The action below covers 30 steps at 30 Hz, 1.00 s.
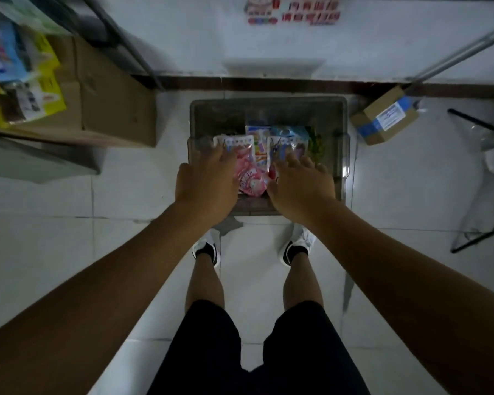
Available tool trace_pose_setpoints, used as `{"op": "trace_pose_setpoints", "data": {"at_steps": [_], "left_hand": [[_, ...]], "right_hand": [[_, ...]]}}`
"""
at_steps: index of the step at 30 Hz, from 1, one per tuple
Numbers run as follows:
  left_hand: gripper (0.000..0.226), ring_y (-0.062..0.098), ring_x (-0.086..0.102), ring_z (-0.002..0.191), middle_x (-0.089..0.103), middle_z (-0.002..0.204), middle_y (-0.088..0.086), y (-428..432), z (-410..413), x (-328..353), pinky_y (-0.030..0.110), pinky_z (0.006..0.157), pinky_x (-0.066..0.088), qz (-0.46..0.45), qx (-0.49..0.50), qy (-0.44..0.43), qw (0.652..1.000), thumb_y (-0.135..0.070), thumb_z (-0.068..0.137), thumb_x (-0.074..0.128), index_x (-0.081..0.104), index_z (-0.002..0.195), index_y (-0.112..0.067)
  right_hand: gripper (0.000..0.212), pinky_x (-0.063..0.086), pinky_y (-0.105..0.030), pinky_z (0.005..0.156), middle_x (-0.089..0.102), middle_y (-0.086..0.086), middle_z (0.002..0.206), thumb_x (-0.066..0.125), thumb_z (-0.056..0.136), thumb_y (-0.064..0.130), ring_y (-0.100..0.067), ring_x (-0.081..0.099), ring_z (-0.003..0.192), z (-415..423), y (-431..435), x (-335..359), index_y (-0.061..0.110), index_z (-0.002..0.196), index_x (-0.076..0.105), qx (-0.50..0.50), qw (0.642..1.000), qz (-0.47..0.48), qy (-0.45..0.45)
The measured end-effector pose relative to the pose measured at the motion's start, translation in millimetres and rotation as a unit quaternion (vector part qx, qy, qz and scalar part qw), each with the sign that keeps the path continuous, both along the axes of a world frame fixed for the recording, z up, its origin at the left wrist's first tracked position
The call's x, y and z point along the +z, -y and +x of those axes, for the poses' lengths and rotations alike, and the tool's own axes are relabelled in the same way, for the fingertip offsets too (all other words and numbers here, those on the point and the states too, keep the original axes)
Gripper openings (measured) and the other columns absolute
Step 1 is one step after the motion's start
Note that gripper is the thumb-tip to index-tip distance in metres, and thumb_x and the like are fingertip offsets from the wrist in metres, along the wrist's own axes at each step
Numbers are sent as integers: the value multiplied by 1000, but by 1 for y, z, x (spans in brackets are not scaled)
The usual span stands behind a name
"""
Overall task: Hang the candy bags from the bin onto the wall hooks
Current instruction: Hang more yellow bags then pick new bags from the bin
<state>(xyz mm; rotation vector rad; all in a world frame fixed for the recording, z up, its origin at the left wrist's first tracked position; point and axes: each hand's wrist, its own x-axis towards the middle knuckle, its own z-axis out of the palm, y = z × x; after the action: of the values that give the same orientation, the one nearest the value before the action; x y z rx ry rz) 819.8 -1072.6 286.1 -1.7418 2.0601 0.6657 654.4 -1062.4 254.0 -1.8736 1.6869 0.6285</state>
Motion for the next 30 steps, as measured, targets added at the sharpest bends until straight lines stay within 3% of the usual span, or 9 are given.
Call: {"op": "trace_pose_setpoints", "data": {"at_steps": [8, 15, 21, 30], "left_hand": [[44, 33, 50, 124, 50, 141, 6, -13, 5, -97, 46, 94, 47, 26, 2, -14, 1000, -32, 98, 50, 45, 139, -18], [30, 29, 60, 101, 62, 119, 6, -17, 14, -188, 32, 71, 40, 38, -4, -18, 999, -26, 98, 51, 54, 126, -16], [28, 27, 61, 98, 62, 121, 6, -19, 20, -281, 42, 81, 56, 46, 1, -44, 998, -29, 96, 55, 55, 122, -19], [33, 31, 61, 107, 59, 130, 5, -32, 31, -379, 49, 88, 54, 72, 16, -37, 997, -27, 93, 60, 55, 125, -23]], "right_hand": [[52, 33, -49, 108, 35, -5, 153, 37, 99, 43, -30, 33, 140, 0, -15, -99, 24, 147, 31, -32, 998, 39, 24], [53, 30, -50, 111, 26, -5, 159, 33, 100, 41, -30, 26, 145, 1, -25, -188, 23, 149, 28, -33, 996, 76, 31], [51, 35, -48, 107, 31, -4, 156, 35, 100, 40, -29, 35, 140, 8, -22, -267, 23, 148, 30, -45, 994, 91, 27], [49, 41, -50, 100, 34, -4, 154, 39, 101, 41, -29, 40, 136, 21, -11, -368, 24, 146, 34, -74, 990, 116, 43]]}}
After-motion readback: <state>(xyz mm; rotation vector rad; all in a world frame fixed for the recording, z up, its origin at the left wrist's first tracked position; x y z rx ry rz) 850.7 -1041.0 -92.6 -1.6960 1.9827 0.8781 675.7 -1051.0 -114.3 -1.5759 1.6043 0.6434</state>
